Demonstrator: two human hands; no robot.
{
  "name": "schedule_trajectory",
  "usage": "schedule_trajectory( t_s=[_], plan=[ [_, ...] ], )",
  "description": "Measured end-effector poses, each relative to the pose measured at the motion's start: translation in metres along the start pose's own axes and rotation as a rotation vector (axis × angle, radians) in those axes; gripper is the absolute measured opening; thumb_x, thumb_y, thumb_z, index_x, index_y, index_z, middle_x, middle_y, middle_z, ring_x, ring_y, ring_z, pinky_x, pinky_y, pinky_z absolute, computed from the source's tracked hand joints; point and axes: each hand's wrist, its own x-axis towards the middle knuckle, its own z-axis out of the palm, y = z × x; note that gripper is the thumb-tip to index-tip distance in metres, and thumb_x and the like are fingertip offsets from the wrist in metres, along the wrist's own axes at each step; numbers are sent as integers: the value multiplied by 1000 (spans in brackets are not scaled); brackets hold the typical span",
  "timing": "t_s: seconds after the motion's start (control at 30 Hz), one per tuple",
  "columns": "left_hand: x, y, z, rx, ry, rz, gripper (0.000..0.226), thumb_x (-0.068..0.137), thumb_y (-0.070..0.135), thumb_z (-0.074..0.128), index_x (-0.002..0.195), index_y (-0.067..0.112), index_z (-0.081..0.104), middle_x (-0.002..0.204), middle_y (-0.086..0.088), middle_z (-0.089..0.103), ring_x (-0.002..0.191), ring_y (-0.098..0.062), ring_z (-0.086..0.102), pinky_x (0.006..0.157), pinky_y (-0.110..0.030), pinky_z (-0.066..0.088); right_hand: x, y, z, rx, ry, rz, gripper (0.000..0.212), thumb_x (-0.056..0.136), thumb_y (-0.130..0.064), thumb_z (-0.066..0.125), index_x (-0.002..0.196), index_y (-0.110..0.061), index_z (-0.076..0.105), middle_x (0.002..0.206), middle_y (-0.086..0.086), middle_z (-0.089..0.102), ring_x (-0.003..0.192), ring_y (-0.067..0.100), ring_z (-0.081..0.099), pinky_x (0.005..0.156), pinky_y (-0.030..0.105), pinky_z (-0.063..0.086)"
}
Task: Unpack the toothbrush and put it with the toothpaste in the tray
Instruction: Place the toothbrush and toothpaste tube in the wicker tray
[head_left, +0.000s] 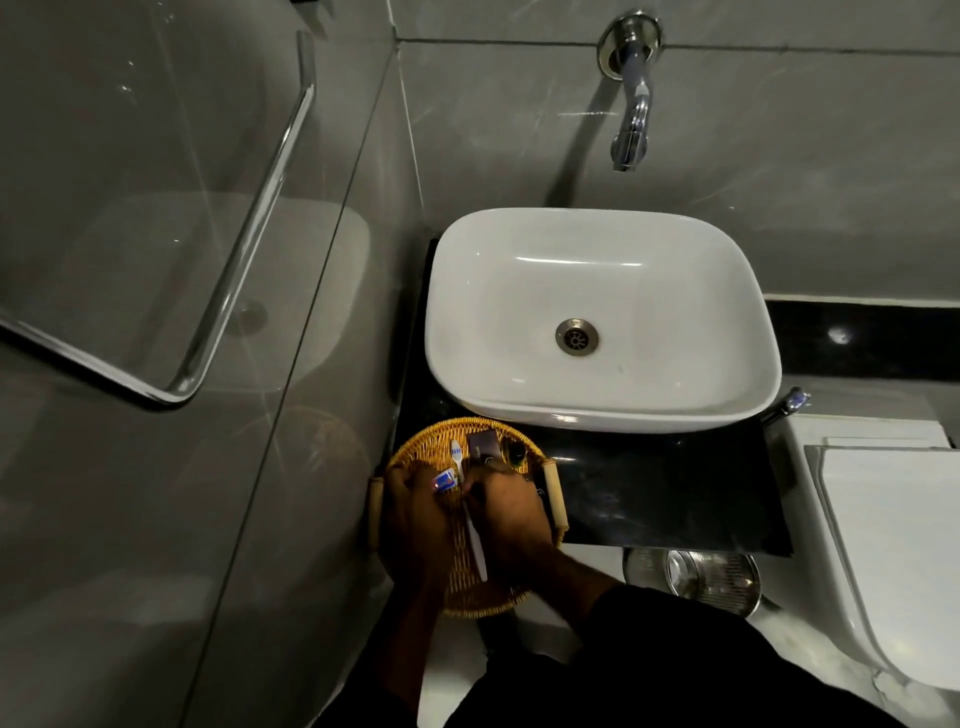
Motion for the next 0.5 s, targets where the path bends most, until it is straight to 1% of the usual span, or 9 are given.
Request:
schedule_trajectory(
  t_s=[0.07,0.1,0.17,0.2,0.23,0.3,0.37,0.43,0.5],
  plan=[
    [5,4,-2,-56,-5,-51,33,97,33,49,120,12,58,119,-11,55,112,-33,57,90,-38,48,-3,5,-1,8,17,-5,34,103,-22,52,135,-12,59,142,8,56,128,23,56,107,30,43],
    [7,5,-3,-76,3,-84,33,96,37,49,118,14,58,113,-8,56,104,-28,58,84,-33,45,-5,8,-1,9,20,-10,35,103,-24,52,135,-12,59,142,8,56,128,23,55,110,32,43],
    [10,3,-4,0,-17,-96,33,97,37,51,118,13,59,116,-6,56,95,-15,50,78,-24,36,-12,12,-2,11,18,-34,33,103,-28,52,131,-14,61,135,6,60,122,21,58,105,32,47],
    [9,1,-4,42,-35,-76,33,97,35,52,119,11,60,123,-7,55,98,-14,47,81,-23,36,-16,13,-4,23,20,-53,29,102,-28,52,125,-15,64,130,5,62,117,21,60,101,31,49],
    [5,1,-4,73,-30,-39,33,96,33,54,119,10,61,127,-9,54,106,-18,48,88,-26,40,-22,13,-5,45,25,-73,24,101,-28,54,119,-17,67,124,5,64,112,21,62,97,31,51],
    [0,-2,-5,175,-16,74,33,90,33,61,114,11,66,135,-12,53,121,-29,48,101,-38,43,-35,12,-9,78,42,-125,18,98,-26,58,109,-21,70,115,3,66,103,18,62,90,28,51],
    [-3,-2,-7,307,-52,151,42,86,38,65,121,14,66,144,-9,48,133,-31,42,109,-41,39,-50,11,-15,107,42,-165,15,96,-24,61,107,-22,72,110,0,66,96,12,61,83,20,48],
    [-2,-2,-6,286,-96,140,52,87,38,66,133,13,59,150,-10,44,140,-30,36,115,-41,33,-68,14,-21,148,48,-189,13,94,-25,65,105,-25,72,102,-8,64,89,6,60,79,13,46],
    [-2,1,-4,273,-129,153,52,92,32,61,139,12,53,153,-10,42,143,-30,33,119,-40,26,-85,21,-30,183,53,-196,11,92,-29,67,102,-28,72,94,-18,58,80,-4,56,73,5,43]
  ],
)
